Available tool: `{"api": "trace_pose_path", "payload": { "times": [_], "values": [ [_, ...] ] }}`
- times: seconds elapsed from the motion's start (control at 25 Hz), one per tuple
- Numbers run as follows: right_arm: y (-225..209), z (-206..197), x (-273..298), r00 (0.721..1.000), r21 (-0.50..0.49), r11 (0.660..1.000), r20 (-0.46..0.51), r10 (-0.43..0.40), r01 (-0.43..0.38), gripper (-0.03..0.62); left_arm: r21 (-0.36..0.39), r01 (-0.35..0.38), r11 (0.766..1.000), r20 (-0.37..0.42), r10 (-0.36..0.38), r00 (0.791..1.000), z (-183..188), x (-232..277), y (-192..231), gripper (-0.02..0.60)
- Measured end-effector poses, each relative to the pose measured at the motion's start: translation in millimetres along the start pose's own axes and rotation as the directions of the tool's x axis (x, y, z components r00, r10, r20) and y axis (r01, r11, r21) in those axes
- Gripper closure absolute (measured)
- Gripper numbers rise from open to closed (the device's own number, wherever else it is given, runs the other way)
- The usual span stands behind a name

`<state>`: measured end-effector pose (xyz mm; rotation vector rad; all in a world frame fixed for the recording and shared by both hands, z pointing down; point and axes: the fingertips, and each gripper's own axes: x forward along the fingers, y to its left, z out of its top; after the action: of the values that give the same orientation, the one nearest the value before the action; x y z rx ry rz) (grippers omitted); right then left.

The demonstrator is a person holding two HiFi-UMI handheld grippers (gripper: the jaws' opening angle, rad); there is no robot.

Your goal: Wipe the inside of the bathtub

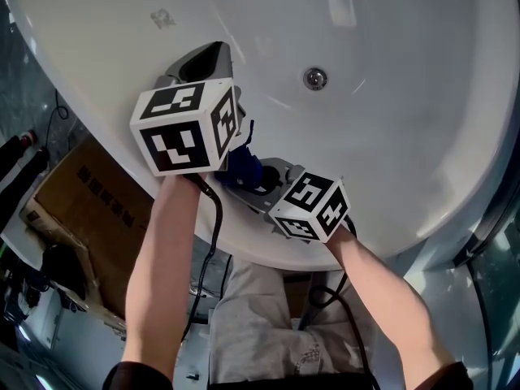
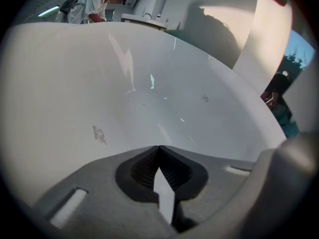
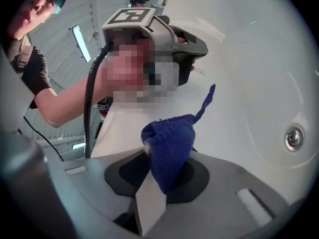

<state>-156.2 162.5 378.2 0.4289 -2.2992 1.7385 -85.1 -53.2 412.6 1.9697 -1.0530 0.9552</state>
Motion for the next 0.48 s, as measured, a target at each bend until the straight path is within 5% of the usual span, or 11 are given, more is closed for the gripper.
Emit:
{"api": "trace_pose_path", "payload": {
  "times": [0.48],
  "values": [
    [66.6, 3.0, -19.8, 0.991, -0.061, 0.989, 0.003, 0.135, -0.134, 0.505, -0.021, -0.006, 1.000, -0.003, 0.006, 1.000, -2.8, -4.9, -1.4, 0.578]
  ]
}}
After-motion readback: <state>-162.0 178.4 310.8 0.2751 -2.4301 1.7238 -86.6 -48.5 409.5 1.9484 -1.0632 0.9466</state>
